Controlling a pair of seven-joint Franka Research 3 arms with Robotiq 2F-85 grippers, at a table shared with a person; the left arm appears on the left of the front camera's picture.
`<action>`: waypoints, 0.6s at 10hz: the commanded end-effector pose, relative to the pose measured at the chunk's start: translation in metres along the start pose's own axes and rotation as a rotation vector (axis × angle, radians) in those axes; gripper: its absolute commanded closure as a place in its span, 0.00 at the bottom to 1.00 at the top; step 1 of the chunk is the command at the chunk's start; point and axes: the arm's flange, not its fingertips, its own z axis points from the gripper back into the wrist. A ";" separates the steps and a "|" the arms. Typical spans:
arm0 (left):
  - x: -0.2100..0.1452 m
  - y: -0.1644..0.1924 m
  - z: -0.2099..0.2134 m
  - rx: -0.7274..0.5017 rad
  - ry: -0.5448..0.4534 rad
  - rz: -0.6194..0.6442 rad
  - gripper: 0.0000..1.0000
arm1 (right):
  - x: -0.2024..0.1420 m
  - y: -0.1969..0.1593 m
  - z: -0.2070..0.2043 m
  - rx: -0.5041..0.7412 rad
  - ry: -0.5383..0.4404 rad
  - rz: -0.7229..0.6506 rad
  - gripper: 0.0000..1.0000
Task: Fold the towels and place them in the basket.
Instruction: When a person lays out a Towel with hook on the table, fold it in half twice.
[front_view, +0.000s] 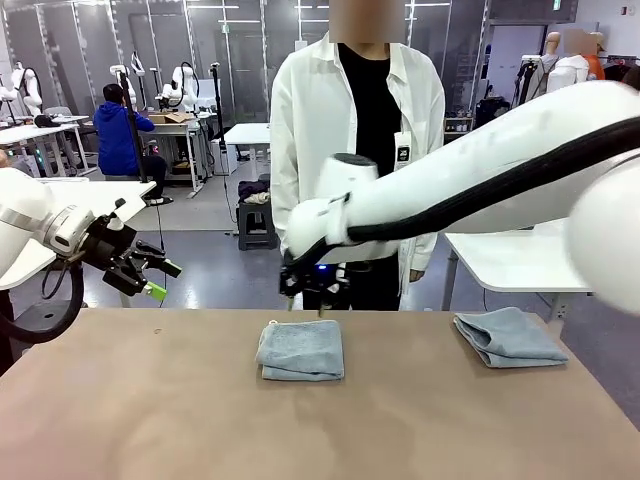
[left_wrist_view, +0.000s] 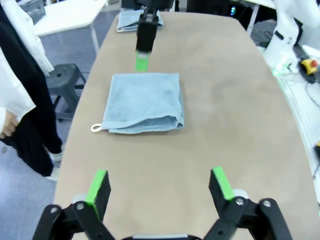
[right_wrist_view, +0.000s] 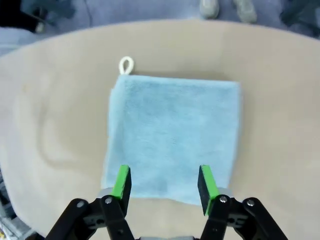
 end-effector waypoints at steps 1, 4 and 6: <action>0.001 -0.001 0.001 0.001 0.000 -0.002 0.00 | -0.026 -0.072 0.027 0.126 0.049 0.015 0.32; 0.001 -0.001 0.001 0.001 0.000 -0.002 0.00 | -0.029 -0.106 0.036 0.184 0.067 0.018 0.32; 0.001 -0.001 0.001 0.001 0.000 -0.002 0.00 | -0.020 -0.106 0.036 0.157 0.047 -0.019 0.32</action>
